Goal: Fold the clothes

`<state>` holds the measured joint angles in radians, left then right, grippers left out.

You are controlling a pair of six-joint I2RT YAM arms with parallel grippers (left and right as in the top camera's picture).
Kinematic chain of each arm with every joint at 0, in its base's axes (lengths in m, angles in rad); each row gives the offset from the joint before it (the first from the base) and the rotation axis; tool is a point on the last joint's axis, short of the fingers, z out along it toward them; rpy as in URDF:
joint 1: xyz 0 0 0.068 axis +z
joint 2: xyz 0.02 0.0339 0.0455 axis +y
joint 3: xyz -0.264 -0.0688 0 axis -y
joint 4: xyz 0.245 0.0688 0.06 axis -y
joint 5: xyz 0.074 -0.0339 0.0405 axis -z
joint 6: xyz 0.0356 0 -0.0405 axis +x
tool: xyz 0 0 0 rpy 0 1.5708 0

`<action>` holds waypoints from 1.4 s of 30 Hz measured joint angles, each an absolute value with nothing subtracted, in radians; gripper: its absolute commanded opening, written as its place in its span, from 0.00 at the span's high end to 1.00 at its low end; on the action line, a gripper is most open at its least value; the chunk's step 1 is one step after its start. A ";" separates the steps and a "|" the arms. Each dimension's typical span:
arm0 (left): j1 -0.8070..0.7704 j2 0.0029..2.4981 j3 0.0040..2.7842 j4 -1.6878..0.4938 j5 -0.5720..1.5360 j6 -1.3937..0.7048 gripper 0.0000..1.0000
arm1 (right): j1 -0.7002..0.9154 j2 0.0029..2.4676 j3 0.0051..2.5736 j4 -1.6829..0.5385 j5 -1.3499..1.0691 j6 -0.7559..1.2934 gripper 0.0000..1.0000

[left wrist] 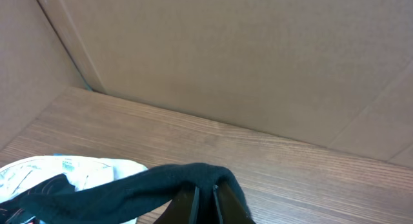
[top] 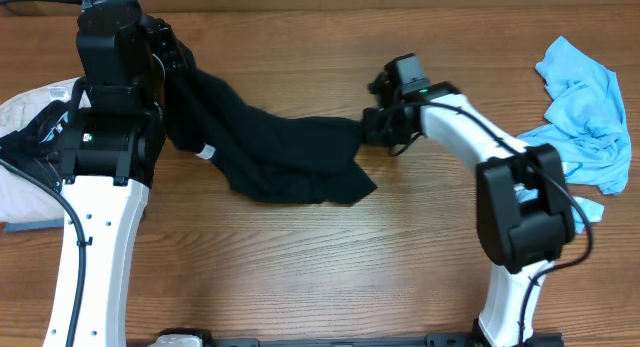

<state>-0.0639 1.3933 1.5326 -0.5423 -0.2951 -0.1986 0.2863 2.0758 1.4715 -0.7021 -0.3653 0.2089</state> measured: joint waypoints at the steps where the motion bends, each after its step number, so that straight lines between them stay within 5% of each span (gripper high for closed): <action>1: -0.064 1.393 1.533 -0.543 -0.295 -0.199 0.91 | 0.277 2.065 1.472 -0.709 -0.363 0.209 0.96; 8: -0.064 1.393 1.533 -0.548 -0.295 -0.199 0.91 | 0.278 2.044 1.475 -0.701 -0.358 0.209 0.94; 10: -0.064 1.393 1.533 -0.551 -0.295 -0.199 0.91 | 0.279 2.044 1.476 -0.691 -0.356 0.211 0.71; 16: -0.064 1.393 1.533 -0.554 -0.295 -0.199 0.91 | 0.281 2.044 1.476 -0.690 -0.338 0.210 0.45; 24: -0.064 1.393 1.533 -0.554 -0.295 -0.199 0.91 | 0.281 2.045 1.476 -0.671 -0.296 0.209 0.39; 33: -0.064 1.393 1.533 -0.554 -0.295 -0.199 0.90 | 0.282 2.129 1.477 -0.605 -0.287 0.209 0.41; 35: -0.064 1.393 1.533 -0.554 -0.295 -0.199 0.90 | 0.282 2.135 1.479 -0.592 -0.286 0.206 0.52; 37: -0.064 1.393 1.533 -0.554 -0.295 -0.199 0.90 | 0.282 2.137 1.480 -0.591 -0.285 0.208 0.89; 38: -0.064 1.393 1.533 -0.555 -0.295 -0.198 0.90 | 0.282 2.138 1.480 -0.590 -0.284 0.204 0.96; 42: -0.064 1.393 1.533 -0.555 -0.295 -0.199 0.90 | 0.282 2.140 1.480 -0.595 -0.286 0.210 0.96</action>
